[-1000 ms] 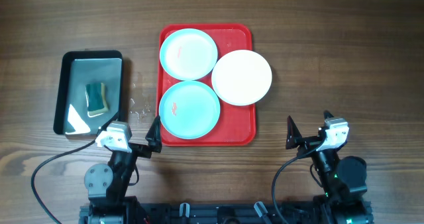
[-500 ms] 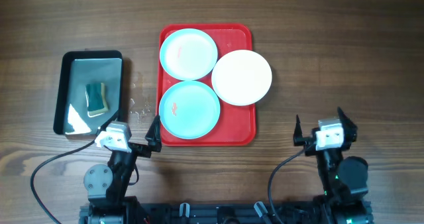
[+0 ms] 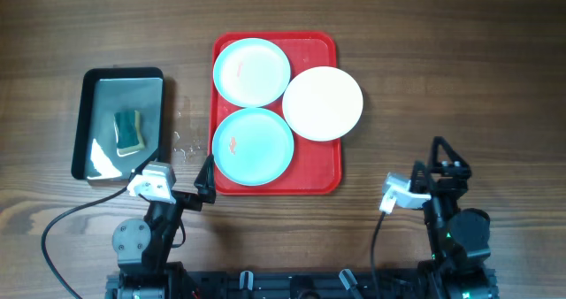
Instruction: Clean dirty plates on tray and stack at the side
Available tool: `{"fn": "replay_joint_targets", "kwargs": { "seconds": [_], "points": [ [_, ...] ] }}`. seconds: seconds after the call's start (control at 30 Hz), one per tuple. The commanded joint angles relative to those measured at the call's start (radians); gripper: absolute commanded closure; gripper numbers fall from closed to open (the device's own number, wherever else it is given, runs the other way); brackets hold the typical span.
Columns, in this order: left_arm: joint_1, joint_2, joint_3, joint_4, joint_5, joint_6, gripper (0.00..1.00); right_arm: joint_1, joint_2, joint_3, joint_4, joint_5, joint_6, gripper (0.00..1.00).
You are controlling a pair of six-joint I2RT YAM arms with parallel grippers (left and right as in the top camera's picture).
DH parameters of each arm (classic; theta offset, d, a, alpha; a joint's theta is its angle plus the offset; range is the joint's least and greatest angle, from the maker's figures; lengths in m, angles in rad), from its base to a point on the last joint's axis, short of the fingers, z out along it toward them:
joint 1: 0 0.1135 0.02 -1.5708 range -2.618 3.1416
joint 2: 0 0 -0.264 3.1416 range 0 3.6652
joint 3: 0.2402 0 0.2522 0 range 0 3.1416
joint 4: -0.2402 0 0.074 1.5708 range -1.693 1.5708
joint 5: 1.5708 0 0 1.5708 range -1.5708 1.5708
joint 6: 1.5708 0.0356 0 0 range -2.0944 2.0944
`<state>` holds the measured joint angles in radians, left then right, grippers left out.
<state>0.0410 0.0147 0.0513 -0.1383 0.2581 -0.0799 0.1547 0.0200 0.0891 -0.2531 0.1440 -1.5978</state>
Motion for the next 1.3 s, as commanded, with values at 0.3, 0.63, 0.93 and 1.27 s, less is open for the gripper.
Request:
{"fn": "replay_joint_targets", "kwargs": {
  "seconds": [0.3, 0.63, 0.93, 1.27],
  "points": [
    [-0.004, -0.008, -0.008, 0.0, -0.013, 0.013, 0.0, 0.005, -0.006, 0.011, 0.002, 0.006, -0.522, 0.0],
    [-0.004, -0.008, -0.008, 0.0, -0.013, 0.013, 0.0, 0.005, -0.004, 0.011, -0.002, -0.197, -0.523, 0.0],
    [-0.004, -0.008, -0.008, 0.0, -0.013, 0.013, 0.0, 0.005, -0.003, 0.011, 0.006, -0.37, -0.523, 0.0],
    [-0.004, -0.008, -0.008, 0.0, -0.013, 0.013, 0.0, 0.005, 0.038, 0.011, 0.208, -0.381, 0.391, 0.0]
  ]
}}
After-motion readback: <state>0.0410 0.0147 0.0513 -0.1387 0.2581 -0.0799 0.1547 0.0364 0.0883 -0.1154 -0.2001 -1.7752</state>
